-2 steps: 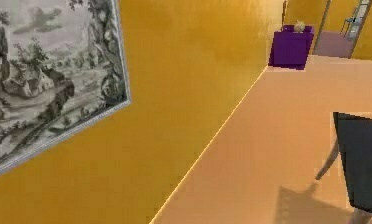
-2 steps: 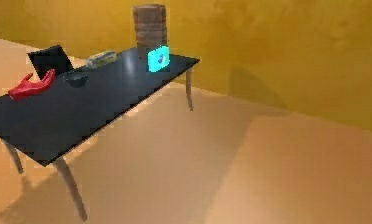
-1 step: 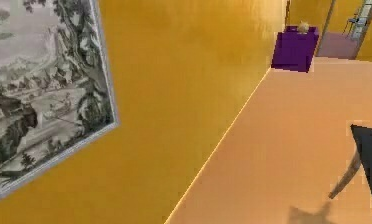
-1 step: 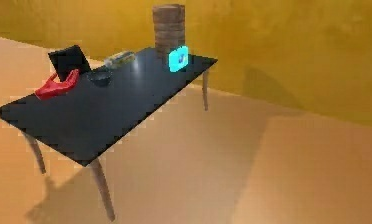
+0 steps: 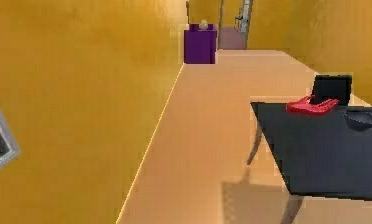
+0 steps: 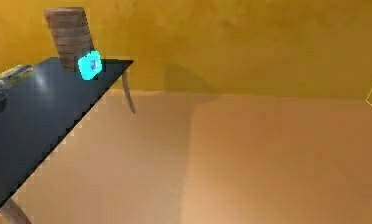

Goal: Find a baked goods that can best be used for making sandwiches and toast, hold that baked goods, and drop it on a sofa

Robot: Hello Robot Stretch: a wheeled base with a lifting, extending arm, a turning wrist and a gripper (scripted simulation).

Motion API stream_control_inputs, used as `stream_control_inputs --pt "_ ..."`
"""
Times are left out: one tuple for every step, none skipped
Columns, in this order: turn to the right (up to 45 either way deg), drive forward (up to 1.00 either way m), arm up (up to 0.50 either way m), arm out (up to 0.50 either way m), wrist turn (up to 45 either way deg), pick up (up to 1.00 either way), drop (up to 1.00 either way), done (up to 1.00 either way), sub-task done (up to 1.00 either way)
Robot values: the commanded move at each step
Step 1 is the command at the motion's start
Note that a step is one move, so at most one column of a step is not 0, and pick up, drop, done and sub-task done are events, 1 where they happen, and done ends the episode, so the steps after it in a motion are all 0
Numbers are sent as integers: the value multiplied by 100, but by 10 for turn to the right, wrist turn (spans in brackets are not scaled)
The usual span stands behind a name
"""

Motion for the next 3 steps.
stream_control_inputs --pt "0 100 0 0 0 0 0 0 0" --pt "0 95 0 0 0 0 0 0 0" --pt "150 0 0 0 0 0 0 0 0"
